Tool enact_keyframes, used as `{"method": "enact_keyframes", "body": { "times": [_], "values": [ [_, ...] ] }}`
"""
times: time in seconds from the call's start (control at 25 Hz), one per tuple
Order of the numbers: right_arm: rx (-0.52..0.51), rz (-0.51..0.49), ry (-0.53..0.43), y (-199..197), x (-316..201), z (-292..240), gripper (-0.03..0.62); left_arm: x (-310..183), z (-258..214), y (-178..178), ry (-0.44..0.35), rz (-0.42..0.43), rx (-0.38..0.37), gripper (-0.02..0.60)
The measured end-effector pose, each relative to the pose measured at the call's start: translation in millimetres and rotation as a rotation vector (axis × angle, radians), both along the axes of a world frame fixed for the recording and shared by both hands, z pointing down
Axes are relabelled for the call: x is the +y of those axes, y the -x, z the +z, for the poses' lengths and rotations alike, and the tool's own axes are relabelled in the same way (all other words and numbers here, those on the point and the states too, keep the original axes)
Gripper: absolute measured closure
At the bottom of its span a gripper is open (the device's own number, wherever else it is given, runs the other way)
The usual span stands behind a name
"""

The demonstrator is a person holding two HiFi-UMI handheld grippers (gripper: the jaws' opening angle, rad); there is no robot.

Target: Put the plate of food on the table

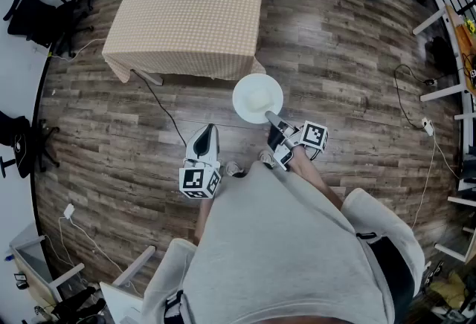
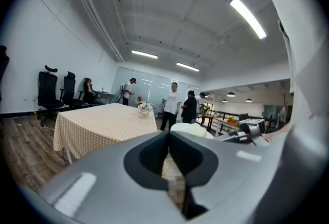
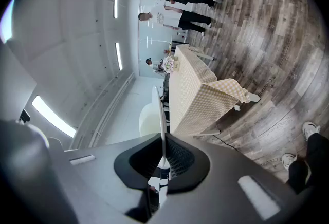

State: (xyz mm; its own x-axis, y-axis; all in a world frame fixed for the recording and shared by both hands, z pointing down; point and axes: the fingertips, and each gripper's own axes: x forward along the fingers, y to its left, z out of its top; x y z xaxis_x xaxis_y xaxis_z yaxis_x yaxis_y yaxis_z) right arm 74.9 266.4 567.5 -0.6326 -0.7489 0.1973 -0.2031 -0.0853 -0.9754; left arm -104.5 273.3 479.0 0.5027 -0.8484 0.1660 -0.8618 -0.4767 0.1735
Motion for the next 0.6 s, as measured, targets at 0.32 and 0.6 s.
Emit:
{"method": "enact_keyframes", "body": {
  "times": [0.32, 0.6],
  "values": [
    [-0.003, -0.017, -0.025, 2.4, -5.4, -3.4, 0.585, 4.7, 2.6, 1.8, 0.003, -0.008, 0.005, 0.572],
    [0.009, -0.044, -0.019, 1.9, -6.9, -3.6, 0.585, 5.0, -0.1, -4.4, -0.005, -0.012, 0.003, 0.572]
  ]
}}
